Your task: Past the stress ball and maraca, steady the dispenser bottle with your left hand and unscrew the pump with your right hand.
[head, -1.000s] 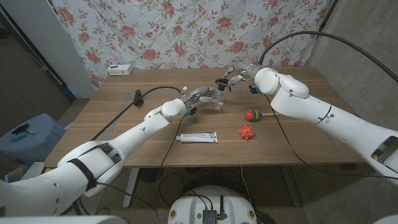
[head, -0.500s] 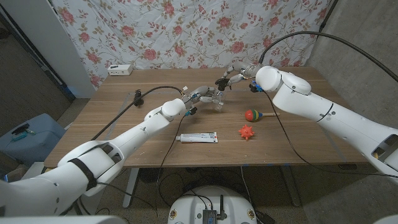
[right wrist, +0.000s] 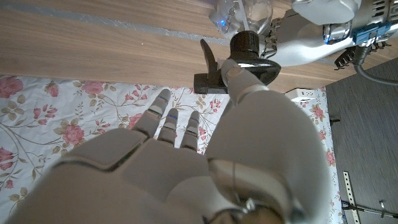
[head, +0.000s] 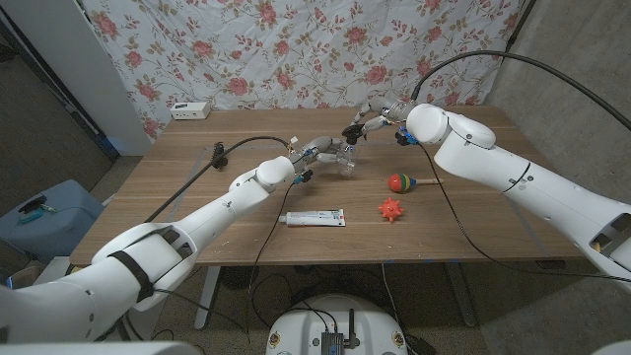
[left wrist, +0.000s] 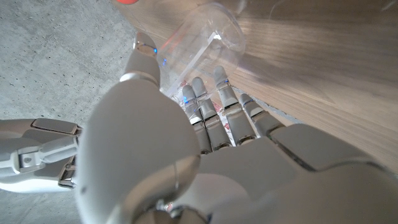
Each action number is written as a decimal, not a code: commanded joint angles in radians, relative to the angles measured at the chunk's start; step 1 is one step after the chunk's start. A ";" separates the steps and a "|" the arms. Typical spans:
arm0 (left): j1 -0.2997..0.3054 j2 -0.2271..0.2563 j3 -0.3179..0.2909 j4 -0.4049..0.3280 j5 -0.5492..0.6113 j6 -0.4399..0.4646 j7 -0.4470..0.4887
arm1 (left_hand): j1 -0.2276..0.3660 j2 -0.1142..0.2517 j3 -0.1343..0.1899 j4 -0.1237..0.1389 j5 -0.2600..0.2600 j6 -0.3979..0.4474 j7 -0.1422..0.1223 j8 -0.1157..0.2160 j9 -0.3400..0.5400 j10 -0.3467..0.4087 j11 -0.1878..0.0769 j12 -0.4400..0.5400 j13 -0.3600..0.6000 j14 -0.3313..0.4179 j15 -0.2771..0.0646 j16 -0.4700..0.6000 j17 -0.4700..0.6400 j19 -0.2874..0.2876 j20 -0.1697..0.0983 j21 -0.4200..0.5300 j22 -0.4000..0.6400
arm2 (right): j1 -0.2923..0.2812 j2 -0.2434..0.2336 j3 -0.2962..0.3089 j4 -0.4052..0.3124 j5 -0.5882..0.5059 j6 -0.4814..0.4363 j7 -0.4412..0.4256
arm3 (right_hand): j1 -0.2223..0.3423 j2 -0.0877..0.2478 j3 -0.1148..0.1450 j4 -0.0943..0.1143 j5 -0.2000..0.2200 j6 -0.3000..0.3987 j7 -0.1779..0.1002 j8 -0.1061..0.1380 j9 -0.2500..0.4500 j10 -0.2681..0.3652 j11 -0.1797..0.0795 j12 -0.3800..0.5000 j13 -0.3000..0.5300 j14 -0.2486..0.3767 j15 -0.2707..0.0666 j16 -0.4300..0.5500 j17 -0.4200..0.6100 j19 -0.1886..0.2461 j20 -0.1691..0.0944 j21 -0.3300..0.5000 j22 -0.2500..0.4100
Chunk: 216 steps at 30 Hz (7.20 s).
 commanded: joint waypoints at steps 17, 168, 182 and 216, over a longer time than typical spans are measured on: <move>0.002 -0.007 0.003 0.007 0.001 0.002 0.005 | 0.010 0.126 0.048 0.036 0.008 0.063 -0.005 0.009 0.003 0.038 -0.028 0.006 0.075 0.050 -0.129 0.002 0.003 0.004 -0.094 -0.003 0.000 | 0.025 -0.007 -0.006 0.007 0.010 0.015 0.031 | 0.062 0.020 0.020 -0.004 0.007 0.098 -0.002 0.021 -0.002 0.026 -0.036 0.001 0.000 0.009 -0.021 0.002 0.002 -0.003 -0.021 -0.001 0.002; 0.045 0.012 -0.001 -0.091 0.064 0.022 0.099 | -0.007 0.125 0.069 0.031 0.007 0.082 -0.009 0.039 0.002 0.069 -0.034 0.002 0.094 0.073 -0.130 -0.014 0.007 -0.001 -0.097 -0.004 0.000 | 0.413 0.003 -0.512 -0.111 -0.062 -0.549 0.031 | -0.430 -0.144 -0.223 0.123 -0.020 -0.234 0.235 -0.157 0.035 -0.037 0.179 -0.008 0.008 0.031 0.084 0.002 0.011 0.032 0.042 0.008 0.007; 0.033 0.002 0.002 -0.067 0.061 0.012 0.091 | -0.009 0.127 0.070 0.032 0.007 0.081 -0.009 0.040 0.002 0.067 -0.034 0.000 0.096 0.075 -0.130 -0.014 0.008 -0.001 -0.096 -0.003 0.000 | 0.390 -0.013 -0.478 -0.116 -0.042 -0.499 0.013 | -0.355 -0.130 -0.188 0.071 -0.021 -0.220 0.210 -0.143 0.041 -0.030 0.169 -0.005 0.008 0.043 0.072 0.004 0.009 0.038 0.038 0.008 0.007; 0.009 -0.025 0.011 -0.008 0.047 0.004 0.081 | -0.014 0.129 0.074 0.032 0.009 0.078 -0.006 0.042 0.001 0.066 -0.036 -0.005 0.099 0.072 -0.128 -0.018 0.011 -0.003 -0.094 -0.004 0.000 | 0.184 -0.015 -0.218 -0.070 0.023 -0.306 -0.036 | -0.115 -0.071 -0.066 -0.004 -0.023 -0.113 0.058 -0.103 0.034 0.000 0.113 0.000 0.008 0.070 0.027 0.004 0.007 0.061 0.017 0.010 0.008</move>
